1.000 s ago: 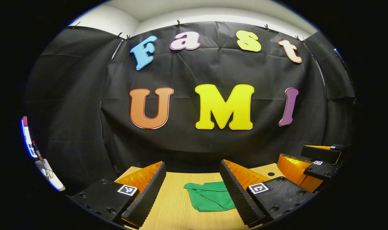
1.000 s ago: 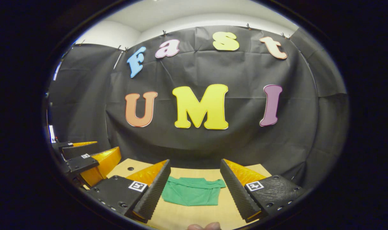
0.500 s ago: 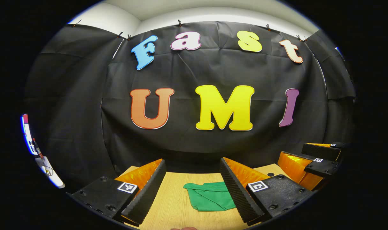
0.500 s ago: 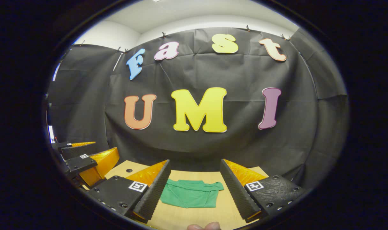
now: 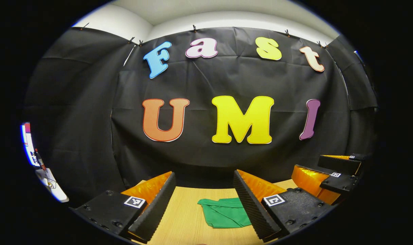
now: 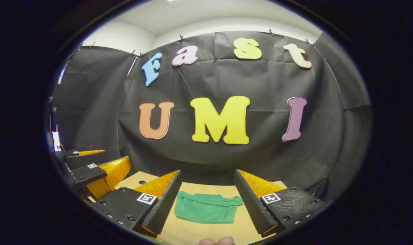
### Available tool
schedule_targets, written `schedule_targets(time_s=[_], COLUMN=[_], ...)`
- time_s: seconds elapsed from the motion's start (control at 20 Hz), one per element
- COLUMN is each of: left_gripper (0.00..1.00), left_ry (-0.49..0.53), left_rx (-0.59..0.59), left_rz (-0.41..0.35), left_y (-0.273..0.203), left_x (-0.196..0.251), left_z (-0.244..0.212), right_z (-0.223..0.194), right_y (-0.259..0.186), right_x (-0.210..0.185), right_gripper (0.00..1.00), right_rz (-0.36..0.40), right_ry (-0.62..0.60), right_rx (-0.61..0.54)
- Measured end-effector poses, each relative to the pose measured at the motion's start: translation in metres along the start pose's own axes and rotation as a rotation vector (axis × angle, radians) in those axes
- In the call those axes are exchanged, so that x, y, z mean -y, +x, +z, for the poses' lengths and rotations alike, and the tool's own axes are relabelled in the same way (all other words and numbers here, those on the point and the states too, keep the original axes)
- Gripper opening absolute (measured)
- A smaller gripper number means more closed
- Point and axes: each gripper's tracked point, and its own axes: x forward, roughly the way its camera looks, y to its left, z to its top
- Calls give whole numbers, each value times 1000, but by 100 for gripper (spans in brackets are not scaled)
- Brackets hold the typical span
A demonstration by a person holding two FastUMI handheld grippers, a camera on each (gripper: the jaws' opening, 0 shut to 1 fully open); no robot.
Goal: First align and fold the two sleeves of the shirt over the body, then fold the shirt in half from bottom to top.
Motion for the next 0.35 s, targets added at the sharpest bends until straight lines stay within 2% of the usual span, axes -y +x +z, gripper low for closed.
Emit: schedule_targets(time_s=[0.1,0.25,0.3,0.35], left_gripper=[100,100,100,100], left_ry=[2,5,6,7], left_rx=[5,11,12,12], left_rz=[3,0,1,1], left_y=[0,1,1,1], left_x=[-1,-2,-2,-2], left_z=[1,3,3,4], right_z=[1,4,3,2], right_y=[0,-1,-1,-1], right_x=[1,2,2,3], right_gripper=[96,96,92,96], right_rz=[-6,-15,-16,-17], right_ry=[3,3,4,6], right_rx=[3,11,10,7])
